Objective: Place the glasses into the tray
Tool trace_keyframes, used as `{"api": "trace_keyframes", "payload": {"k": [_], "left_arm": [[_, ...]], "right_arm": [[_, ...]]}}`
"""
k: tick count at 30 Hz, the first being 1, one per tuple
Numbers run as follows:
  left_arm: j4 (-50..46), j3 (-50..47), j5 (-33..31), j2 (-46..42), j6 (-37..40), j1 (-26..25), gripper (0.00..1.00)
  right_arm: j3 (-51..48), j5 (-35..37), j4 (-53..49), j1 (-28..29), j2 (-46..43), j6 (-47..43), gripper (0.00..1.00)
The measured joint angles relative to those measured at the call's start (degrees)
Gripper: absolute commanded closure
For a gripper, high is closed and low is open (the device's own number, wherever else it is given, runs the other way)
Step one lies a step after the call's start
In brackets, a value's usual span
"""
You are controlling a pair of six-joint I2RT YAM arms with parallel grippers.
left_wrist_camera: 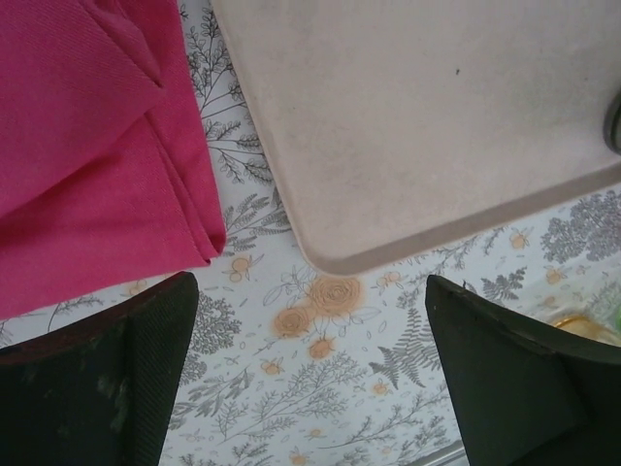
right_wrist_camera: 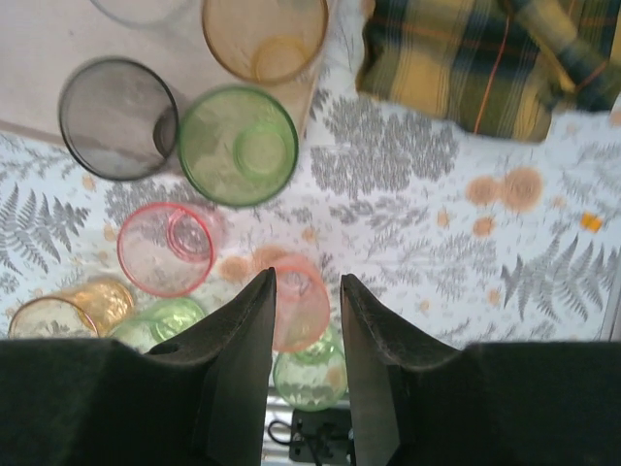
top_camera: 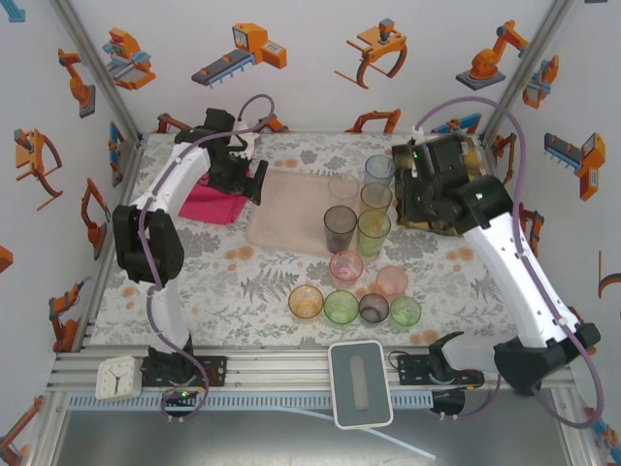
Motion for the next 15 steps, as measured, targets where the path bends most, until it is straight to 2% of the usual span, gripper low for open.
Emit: {"api": "trace_keyframes", "payload": {"k": [7, 15], "left_arm": [[1.2, 1.6, -0.5, 5.2, -0.3, -0.9, 0.24], [1.9, 2.8, -1.5, 9.0, -0.8, -2.8, 0.41]], "right_arm": [[-6.4, 0.3, -0.2, 0.0, -6.6, 3.8, 0.65], [-7.6, 0.8, 0.0, 0.0, -7.5, 4.7, 0.65]]}}
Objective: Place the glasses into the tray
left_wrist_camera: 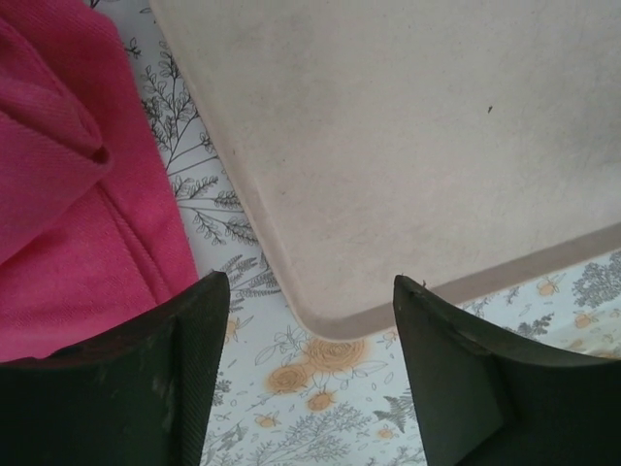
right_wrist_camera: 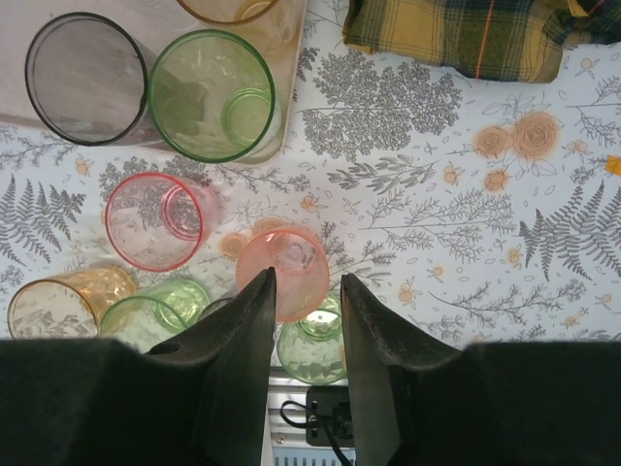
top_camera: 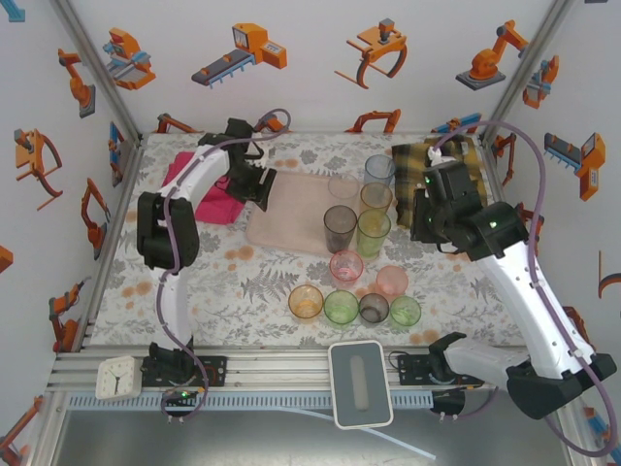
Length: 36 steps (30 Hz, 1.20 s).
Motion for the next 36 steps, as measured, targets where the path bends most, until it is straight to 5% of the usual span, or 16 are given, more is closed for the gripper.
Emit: {"api": "trace_keyframes", "payload": {"k": [36], "left_arm": [[-0.6, 3.3, -3.8, 7.8, -1.3, -0.6, 0.61]], "right_arm": [[-8.1, 1.0, 4.7, 0.0, 1.0, -0.4, 0.65]]}}
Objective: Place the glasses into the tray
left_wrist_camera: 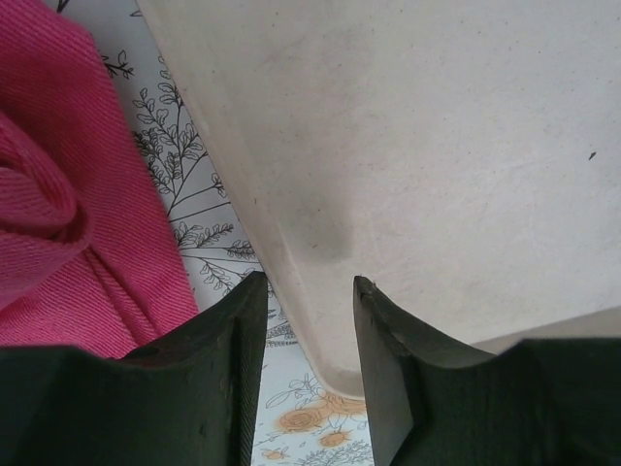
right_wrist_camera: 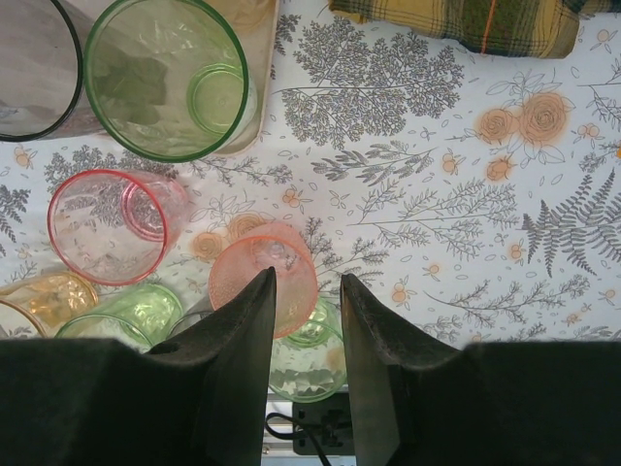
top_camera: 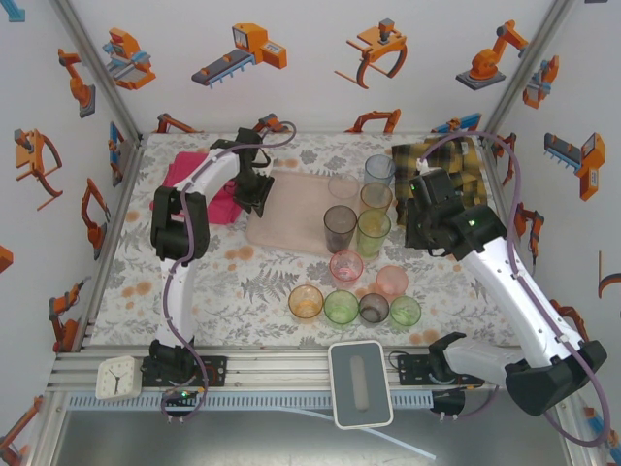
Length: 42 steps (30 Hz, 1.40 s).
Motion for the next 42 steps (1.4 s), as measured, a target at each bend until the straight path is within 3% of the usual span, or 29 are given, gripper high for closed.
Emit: {"api": "trace_keyframes", "payload": {"k": [17, 36, 42], "left_arm": [[0.0, 0.0, -1.7, 0.6, -0.2, 0.0, 0.68], [1.1, -1.4, -4.1, 0.3, -1.4, 0.0, 0.95], [2.7, -3.2, -4.2, -0.8, -1.9, 0.0, 0.99]], "right_arm": [[-1.0, 0.2, 1.7, 0.0, 0.5, -0.2, 0.65], [-2.4, 0.2, 2.6, 0.0, 0.5, -1.1, 0.65], [-3.0, 0.2, 3.1, 0.0, 0.5, -1.3, 0.65]]}}
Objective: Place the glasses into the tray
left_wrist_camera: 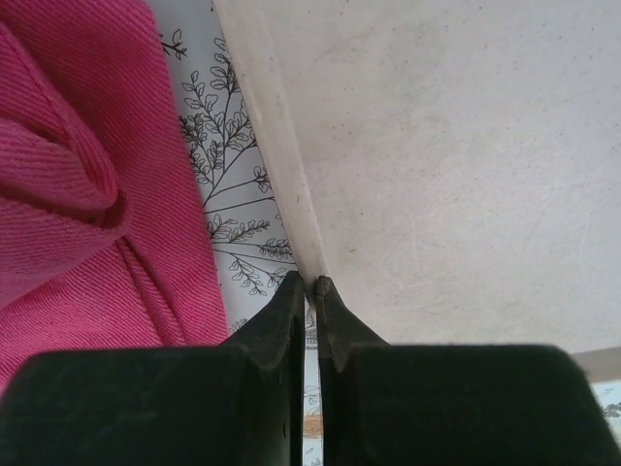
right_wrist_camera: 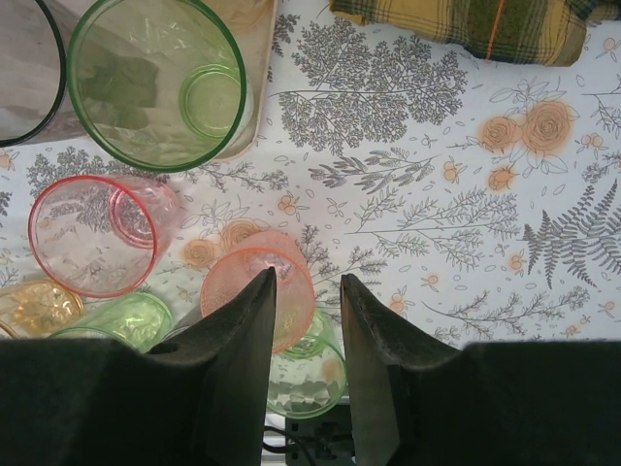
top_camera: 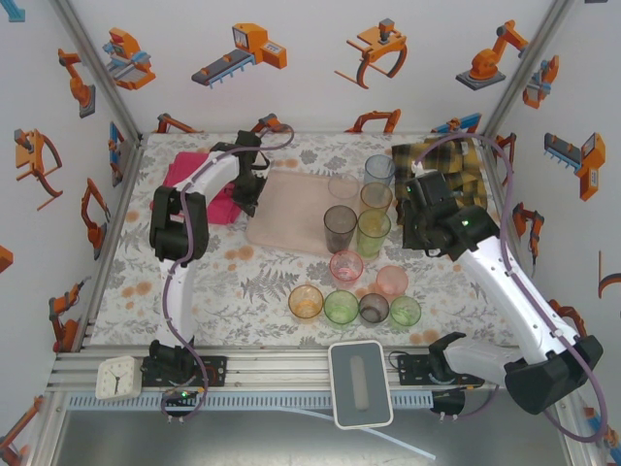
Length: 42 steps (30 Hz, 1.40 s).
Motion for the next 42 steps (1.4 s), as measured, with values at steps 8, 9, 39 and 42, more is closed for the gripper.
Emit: {"api": "trace_keyframes", "payload": {"k": [8, 9, 39, 42], "left_arm": [[1.9, -2.4, 0.0, -1.4, -0.3, 0.0, 1.00], [2.2, -2.6, 0.0, -1.5, -0.3, 0.0, 1.00], [6.6, -8.1, -0.4, -4.7, -0.9, 0.0, 1.00], [7.6, -9.2, -0.4, -5.3, -0.9, -0.1, 1.00]], "right_arm": [[-0.4, 0.0, 0.3, 0.0, 0.0, 0.0, 0.65], [-0.5, 0.0, 0.3, 0.0, 0.0, 0.0, 0.65], [-3.4, 0.0, 2.0, 0.0, -1.7, 0.0, 0.65], [-3.4, 0.0, 2.3, 0.0, -1.7, 0.0, 0.65]]}}
